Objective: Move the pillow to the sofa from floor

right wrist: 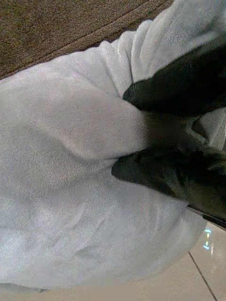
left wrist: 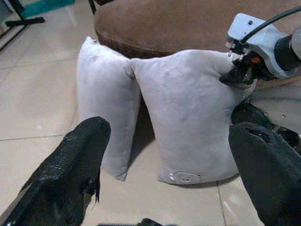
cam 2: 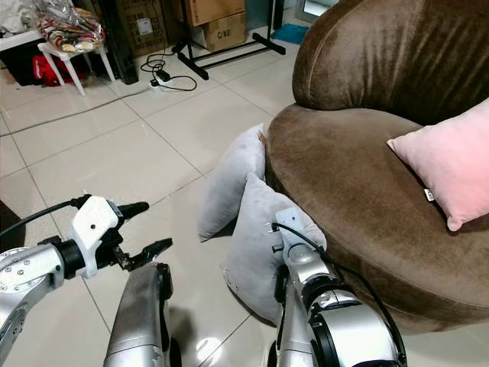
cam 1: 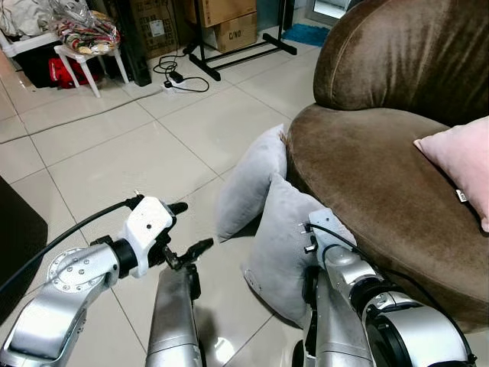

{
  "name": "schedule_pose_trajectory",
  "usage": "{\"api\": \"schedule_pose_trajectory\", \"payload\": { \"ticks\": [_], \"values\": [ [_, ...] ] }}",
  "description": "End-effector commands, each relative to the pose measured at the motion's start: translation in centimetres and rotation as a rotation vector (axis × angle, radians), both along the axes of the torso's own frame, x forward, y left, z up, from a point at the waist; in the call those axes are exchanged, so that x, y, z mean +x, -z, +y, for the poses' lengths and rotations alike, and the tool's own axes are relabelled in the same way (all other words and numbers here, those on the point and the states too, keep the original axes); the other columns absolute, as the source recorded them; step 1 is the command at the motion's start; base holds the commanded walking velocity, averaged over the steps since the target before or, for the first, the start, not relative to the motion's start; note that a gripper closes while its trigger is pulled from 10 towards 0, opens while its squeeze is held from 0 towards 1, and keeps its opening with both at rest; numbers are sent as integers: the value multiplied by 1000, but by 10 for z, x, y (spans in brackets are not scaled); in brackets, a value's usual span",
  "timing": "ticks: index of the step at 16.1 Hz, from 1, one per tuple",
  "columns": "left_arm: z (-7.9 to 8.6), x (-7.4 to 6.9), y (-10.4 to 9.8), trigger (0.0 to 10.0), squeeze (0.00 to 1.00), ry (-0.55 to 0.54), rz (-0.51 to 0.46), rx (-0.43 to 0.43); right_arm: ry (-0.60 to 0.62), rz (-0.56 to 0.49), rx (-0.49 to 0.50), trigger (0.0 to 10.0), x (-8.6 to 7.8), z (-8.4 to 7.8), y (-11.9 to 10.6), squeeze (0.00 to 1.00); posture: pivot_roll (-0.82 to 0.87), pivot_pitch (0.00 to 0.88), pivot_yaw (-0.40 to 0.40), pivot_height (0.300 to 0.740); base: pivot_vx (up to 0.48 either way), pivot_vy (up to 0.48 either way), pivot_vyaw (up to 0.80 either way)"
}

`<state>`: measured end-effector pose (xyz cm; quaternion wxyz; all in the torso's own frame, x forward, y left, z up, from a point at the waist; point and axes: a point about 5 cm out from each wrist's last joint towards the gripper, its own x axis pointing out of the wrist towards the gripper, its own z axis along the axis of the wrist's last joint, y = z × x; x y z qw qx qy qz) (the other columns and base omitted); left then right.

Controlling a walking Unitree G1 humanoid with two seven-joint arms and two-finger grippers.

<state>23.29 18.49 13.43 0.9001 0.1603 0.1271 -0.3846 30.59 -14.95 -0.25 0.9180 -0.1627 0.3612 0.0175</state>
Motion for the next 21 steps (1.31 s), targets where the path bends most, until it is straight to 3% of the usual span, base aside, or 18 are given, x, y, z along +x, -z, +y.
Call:
{"api": "schedule_pose_trajectory", "payload": {
  "ticks": [1,3,6,7,9,12,16,18,19,20,21],
  "values": [
    [-2,-4,0,10000,0,29,33,-3,5,33,21,0,-6,2,6,0,198,32,32,471,0,0,0],
    [-1,-13,6,10000,0,51,184,-69,0,30,24,0,-5,2,6,0,192,18,27,471,0,0,0],
    [1,-19,11,10000,0,50,277,-100,-10,31,37,0,-5,4,5,0,181,0,13,471,0,0,0],
    [5,-20,15,10000,0,35,307,-83,-23,44,91,0,-4,10,4,0,182,0,6,471,0,0,0],
    [8,-17,16,10000,0,27,309,-72,-49,58,150,0,-2,17,3,0,176,0,4,471,0,0,0],
    [10,-9,15,10000,0,15,321,-70,-49,-1,246,0,9,23,-9,0,158,0,-4,471,0,0,0],
    [13,4,13,10000,0,-88,227,-57,-177,-145,423,0,25,34,-34,0,120,0,-13,471,0,0,0],
    [15,8,5,10000,0,-151,116,-83,-254,-270,522,0,29,31,-54,0,93,0,-24,471,0,0,0],
    [14,10,-1,10000,0,-190,64,-89,-265,-380,587,0,32,24,-76,0,85,0,-27,471,0,0,0],
    [13,12,-8,10000,0,-229,5,-75,-263,-526,652,0,35,10,-114,0,66,0,-32,471,0,0,0],
    [13,13,-10,10000,0,-243,-15,-71,-268,-570,665,0,35,6,-126,0,66,0,-32,471,0,0,0]
  ]
}}
